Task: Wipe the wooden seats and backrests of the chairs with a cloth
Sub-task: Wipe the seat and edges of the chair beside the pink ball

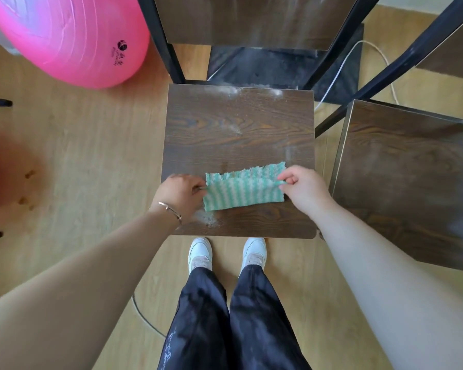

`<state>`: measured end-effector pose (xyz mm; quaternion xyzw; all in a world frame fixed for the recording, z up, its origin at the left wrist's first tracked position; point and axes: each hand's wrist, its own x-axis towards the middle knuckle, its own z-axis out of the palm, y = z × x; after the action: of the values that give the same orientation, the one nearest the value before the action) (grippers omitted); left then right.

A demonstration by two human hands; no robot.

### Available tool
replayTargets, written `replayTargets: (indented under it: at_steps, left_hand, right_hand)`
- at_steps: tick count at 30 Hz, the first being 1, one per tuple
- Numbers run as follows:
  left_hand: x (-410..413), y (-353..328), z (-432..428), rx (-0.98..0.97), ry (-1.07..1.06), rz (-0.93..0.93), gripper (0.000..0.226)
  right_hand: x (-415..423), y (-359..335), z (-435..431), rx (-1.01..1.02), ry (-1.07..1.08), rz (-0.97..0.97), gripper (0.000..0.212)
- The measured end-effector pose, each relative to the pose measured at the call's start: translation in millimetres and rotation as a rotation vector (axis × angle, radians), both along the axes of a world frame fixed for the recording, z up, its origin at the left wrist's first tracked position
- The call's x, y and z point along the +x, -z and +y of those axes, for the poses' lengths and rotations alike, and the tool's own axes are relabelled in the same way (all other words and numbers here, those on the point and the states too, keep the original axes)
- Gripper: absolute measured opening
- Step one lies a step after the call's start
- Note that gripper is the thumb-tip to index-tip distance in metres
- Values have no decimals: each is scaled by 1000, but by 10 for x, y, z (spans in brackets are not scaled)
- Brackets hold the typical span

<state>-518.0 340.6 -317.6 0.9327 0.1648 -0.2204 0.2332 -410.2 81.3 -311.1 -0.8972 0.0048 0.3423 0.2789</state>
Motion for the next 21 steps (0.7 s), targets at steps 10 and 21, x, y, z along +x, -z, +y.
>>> replayTargets:
  at_steps: [10, 21]
  left_hand:
    - [163, -31, 48, 320, 8, 195, 51]
    - [-397, 58, 205, 352, -7, 53, 68]
  right_hand:
    - [150, 191, 229, -269, 114, 95, 25]
    - [-252, -1, 814, 123, -149, 63, 16]
